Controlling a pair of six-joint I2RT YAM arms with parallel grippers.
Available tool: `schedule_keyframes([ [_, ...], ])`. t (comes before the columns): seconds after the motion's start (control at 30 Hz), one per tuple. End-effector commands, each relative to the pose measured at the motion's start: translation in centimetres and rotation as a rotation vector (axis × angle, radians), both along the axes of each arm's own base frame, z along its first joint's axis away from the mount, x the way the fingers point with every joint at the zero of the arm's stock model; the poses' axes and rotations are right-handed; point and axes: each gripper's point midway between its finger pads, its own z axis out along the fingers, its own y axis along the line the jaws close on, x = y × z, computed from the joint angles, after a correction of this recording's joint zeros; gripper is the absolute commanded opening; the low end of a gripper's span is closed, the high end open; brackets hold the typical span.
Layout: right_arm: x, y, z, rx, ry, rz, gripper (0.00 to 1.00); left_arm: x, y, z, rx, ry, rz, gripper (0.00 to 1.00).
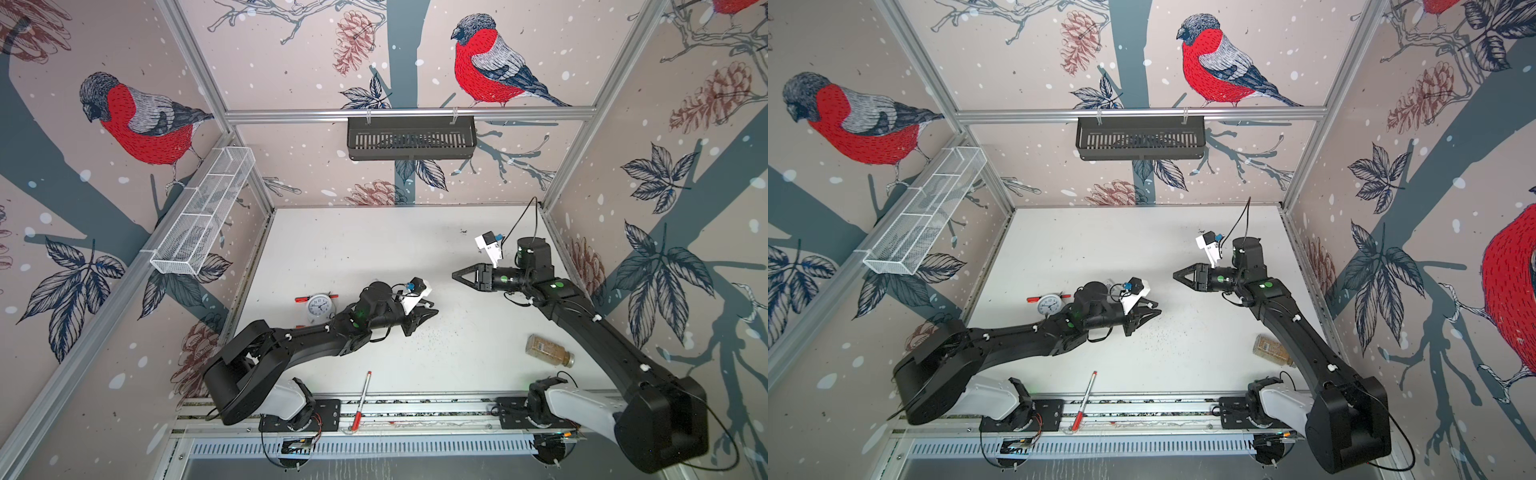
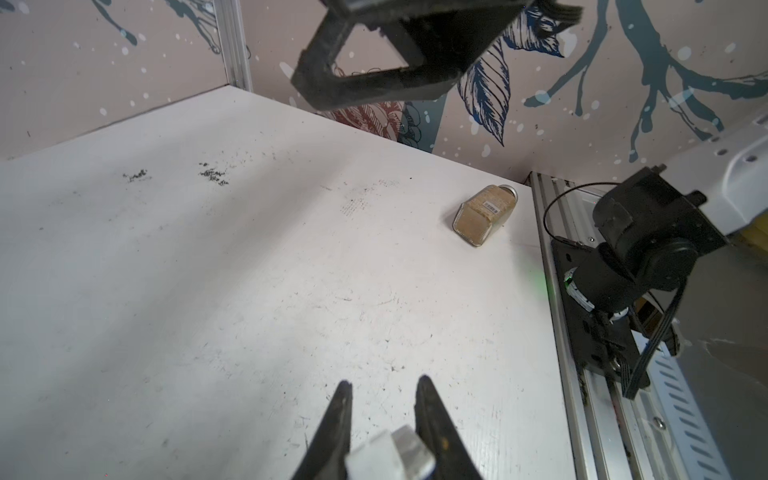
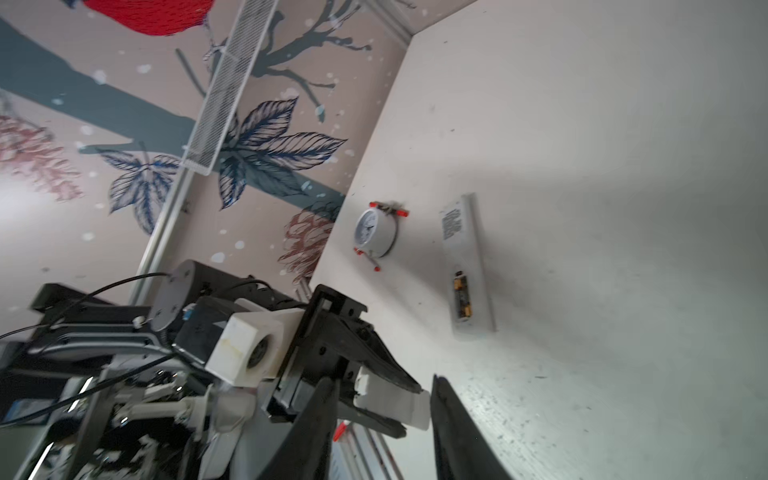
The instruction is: Load the batteries into the remote control
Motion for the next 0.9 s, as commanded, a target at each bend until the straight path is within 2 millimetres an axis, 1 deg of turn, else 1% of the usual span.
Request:
schedule_keyframes([
  [0.0,2.1,-3.8,-3.9,-0.243,-0.019,-0.209,0.42,2.2,-0.6,-1.6,0.067,0.148,0.081,0.25],
  [0.1,2.6,-5.7,-5.0,-0.317,-0.038,-0.305,0.43,4.6,-1.2,-4.1,0.188,0.322,0.138,0.24],
  [0.13,2.7,-6.1,-5.0,-0.333,-0.050,-0.327,0.43,5.3,-1.0,-5.6,0.251,0.403,0.168,0.24],
  [0.17,2.7,-6.5,-5.1,-0.349,-0.055,-0.345,0.43,6.3,-1.1,-6.0,0.287,0.462,0.189,0.24],
  [0.23,2.7,-7.3,-5.1,-0.380,-0.073,-0.372,0.44,7.3,-0.9,-8.3,0.396,0.583,0.230,0.23],
  [0.27,2.7,-7.5,-5.0,-0.387,-0.082,-0.375,0.44,7.6,-0.8,-9.2,0.433,0.611,0.248,0.23],
  [0.33,2.5,-7.9,-4.9,-0.402,-0.098,-0.379,0.44,8.5,-0.6,-9.9,0.483,0.643,0.298,0.23],
  [0.43,2.2,-8.2,-4.8,-0.415,-0.114,-0.375,0.45,10.0,-0.4,-10.1,0.537,0.645,0.367,0.22],
  [0.53,1.8,-8.1,-5.0,-0.410,-0.119,-0.365,0.45,11.1,-0.7,-10.1,0.569,0.649,0.396,0.23],
  [0.6,1.6,-7.8,-5.2,-0.393,-0.119,-0.347,0.45,11.7,-0.8,-10.5,0.583,0.659,0.407,0.24],
  [0.7,1.2,-7.1,-5.3,-0.369,-0.117,-0.316,0.46,12.1,-1.0,-11.6,0.620,0.677,0.410,0.25],
  [0.87,0.8,-6.3,-5.7,-0.366,-0.119,-0.289,0.48,13.2,-0.4,-12.8,0.629,0.692,0.445,0.27],
])
